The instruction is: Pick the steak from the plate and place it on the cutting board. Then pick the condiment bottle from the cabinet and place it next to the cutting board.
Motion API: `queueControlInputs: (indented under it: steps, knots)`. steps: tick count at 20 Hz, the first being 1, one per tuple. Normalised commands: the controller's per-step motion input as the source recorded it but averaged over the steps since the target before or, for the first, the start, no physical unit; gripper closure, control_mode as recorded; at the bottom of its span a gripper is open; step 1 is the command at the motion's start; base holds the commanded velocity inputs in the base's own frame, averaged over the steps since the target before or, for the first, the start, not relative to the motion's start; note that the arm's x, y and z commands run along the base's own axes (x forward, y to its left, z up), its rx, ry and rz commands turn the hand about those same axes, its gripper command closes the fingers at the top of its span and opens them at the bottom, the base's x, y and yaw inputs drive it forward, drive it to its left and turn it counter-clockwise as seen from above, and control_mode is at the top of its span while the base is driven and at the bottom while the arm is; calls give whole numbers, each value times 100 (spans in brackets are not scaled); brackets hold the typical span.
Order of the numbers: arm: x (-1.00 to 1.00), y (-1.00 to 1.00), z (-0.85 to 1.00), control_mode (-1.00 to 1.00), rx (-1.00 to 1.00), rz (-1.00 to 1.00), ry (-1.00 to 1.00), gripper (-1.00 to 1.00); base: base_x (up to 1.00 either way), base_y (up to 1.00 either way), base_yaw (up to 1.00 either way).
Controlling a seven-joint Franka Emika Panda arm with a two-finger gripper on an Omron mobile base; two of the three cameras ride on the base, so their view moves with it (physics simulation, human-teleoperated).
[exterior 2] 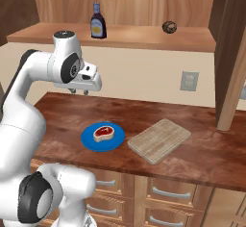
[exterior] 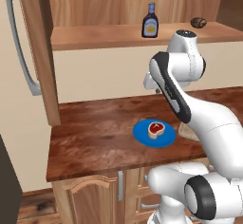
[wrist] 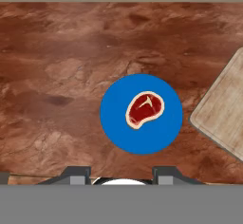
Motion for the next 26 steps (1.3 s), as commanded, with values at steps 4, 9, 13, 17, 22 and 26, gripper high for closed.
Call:
queueControlInputs:
  steps: [4, 9, 13, 17, 22, 26]
  knots:
    - [-6, 0, 0, -100, 0, 0, 0, -100, 0, 0, 0]
    - [-20, 0, -3, -100, 0, 0, 0, -100, 0, 0, 0]
    - [-23, 0, -6, -100, 0, 0, 0, -100, 0, 0, 0]
    - [-17, 0, -14, -100, 0, 0, 0, -100, 0, 0, 0]
    - [-4, 0, -28, -100, 0, 0, 0, -100, 0, 0, 0]
    - [0, 0, -34, -100, 0, -1, 0, -100, 0, 0, 0]
